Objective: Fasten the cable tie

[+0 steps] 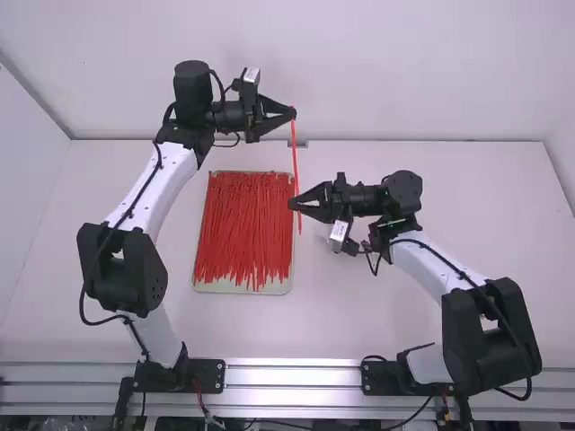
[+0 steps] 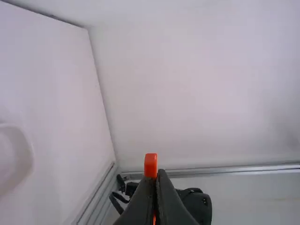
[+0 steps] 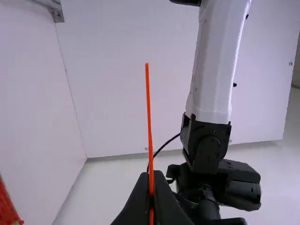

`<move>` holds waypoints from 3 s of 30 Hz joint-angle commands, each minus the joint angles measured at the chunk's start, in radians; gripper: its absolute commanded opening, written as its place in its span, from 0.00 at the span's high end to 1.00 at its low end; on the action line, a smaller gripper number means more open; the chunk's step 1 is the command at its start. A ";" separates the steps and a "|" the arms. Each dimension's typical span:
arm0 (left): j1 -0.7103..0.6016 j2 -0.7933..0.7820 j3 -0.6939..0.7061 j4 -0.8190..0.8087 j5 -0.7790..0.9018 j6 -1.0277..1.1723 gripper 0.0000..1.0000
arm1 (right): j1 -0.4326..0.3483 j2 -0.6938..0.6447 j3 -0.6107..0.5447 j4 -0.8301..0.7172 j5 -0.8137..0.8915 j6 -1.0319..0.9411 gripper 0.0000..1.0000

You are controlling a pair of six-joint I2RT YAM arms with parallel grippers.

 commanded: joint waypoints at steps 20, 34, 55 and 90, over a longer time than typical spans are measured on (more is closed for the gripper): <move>0.006 -0.004 -0.001 -0.007 0.110 0.129 0.98 | 0.019 -0.003 -0.025 0.003 0.129 0.610 1.00; 0.008 -0.004 -0.001 0.082 0.193 0.414 0.98 | 0.021 -0.003 0.016 0.155 0.346 1.301 1.00; 0.007 -0.004 -0.001 0.498 0.340 0.532 0.98 | 0.035 -0.003 0.152 -0.020 0.372 1.918 1.00; 0.022 -0.004 -0.001 0.194 0.341 1.175 0.98 | 0.047 -0.003 0.347 -0.475 0.161 2.150 1.00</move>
